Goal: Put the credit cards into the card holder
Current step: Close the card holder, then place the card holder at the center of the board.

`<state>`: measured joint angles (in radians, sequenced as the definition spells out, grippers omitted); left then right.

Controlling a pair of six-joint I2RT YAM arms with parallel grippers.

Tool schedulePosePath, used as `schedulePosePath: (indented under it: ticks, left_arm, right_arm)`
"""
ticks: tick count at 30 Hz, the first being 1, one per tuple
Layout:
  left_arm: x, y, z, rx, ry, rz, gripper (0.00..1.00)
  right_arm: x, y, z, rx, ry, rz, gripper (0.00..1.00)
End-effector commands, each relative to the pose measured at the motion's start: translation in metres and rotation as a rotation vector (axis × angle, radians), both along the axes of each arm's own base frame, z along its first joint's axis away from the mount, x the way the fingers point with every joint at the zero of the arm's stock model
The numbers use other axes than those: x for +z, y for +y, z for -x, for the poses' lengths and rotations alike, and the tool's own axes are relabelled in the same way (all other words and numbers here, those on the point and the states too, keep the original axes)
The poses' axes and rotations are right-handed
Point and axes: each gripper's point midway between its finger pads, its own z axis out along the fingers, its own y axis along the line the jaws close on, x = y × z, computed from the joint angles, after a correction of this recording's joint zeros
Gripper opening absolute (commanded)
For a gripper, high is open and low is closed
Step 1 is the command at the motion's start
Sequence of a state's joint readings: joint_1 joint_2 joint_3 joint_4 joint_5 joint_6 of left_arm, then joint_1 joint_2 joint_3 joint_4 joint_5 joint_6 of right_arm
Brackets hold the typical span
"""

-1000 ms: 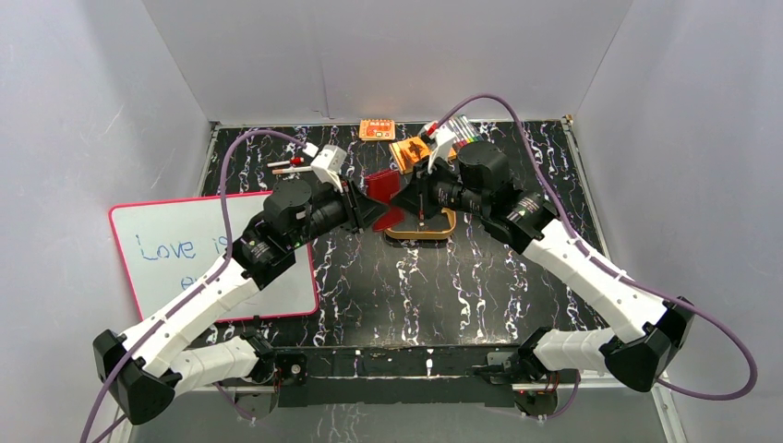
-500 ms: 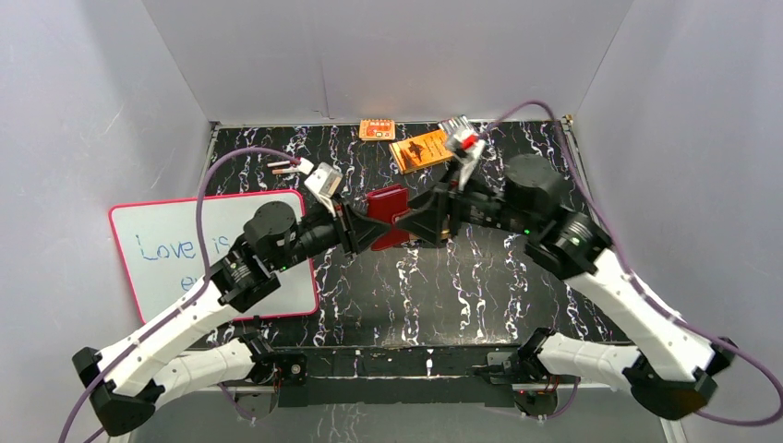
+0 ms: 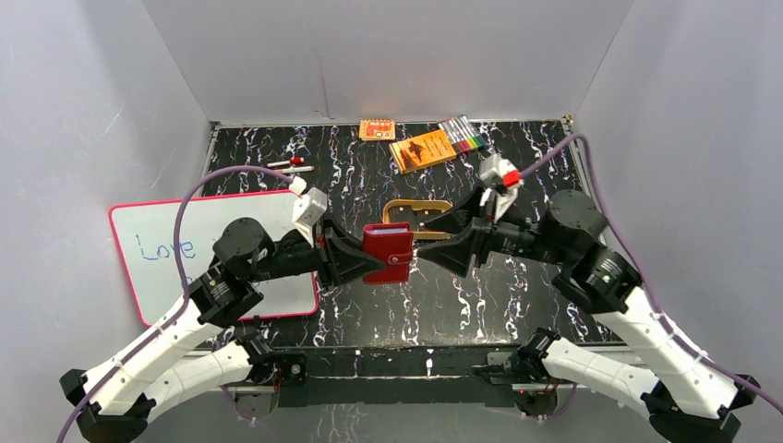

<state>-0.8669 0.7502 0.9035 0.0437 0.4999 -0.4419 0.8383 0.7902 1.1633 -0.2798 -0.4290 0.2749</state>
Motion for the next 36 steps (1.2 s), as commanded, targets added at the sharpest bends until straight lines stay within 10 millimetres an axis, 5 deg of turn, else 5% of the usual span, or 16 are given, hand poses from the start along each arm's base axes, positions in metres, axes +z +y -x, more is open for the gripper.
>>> schedulePosePath:
  ticks: [1, 11, 17, 24, 27, 31, 33, 36]
  left_arm:
    - [0.022, 0.001, 0.043, -0.237, -0.096, 0.083, 0.00]
    - [0.031, -0.003, 0.052, -0.317, -0.118, 0.097, 0.00]
    - [0.031, -0.003, 0.050, -0.307, -0.119, 0.095, 0.00]
    - [0.032, -0.003, 0.045, -0.268, -0.128, 0.094, 0.00]
    - [0.031, -0.003, 0.040, -0.242, -0.132, 0.092, 0.00]
    - [0.032, -0.005, 0.035, -0.217, -0.127, 0.100, 0.00]
    - [0.031, -0.006, 0.033, -0.213, -0.119, 0.098, 0.11]
    - [0.026, -0.007, 0.033, -0.215, -0.096, 0.090, 0.32]
  right_arm:
    - [0.016, 0.014, 0.019, 0.154, -0.010, -0.087, 0.71]
    - [0.027, 0.023, 0.033, 0.277, 0.013, -0.163, 0.72]
    - [0.021, 0.033, 0.033, 0.326, 0.070, -0.137, 0.51]
    - [0.011, 0.040, 0.032, 0.354, 0.116, -0.097, 0.52]
    - [0.011, 0.041, 0.033, 0.364, 0.119, -0.095, 0.39]
    - [0.011, 0.041, 0.035, 0.379, 0.121, -0.095, 0.11]
    - [0.014, 0.040, 0.034, 0.364, 0.112, -0.106, 0.00]
    - [0.018, 0.038, 0.029, 0.326, 0.096, -0.124, 0.00]
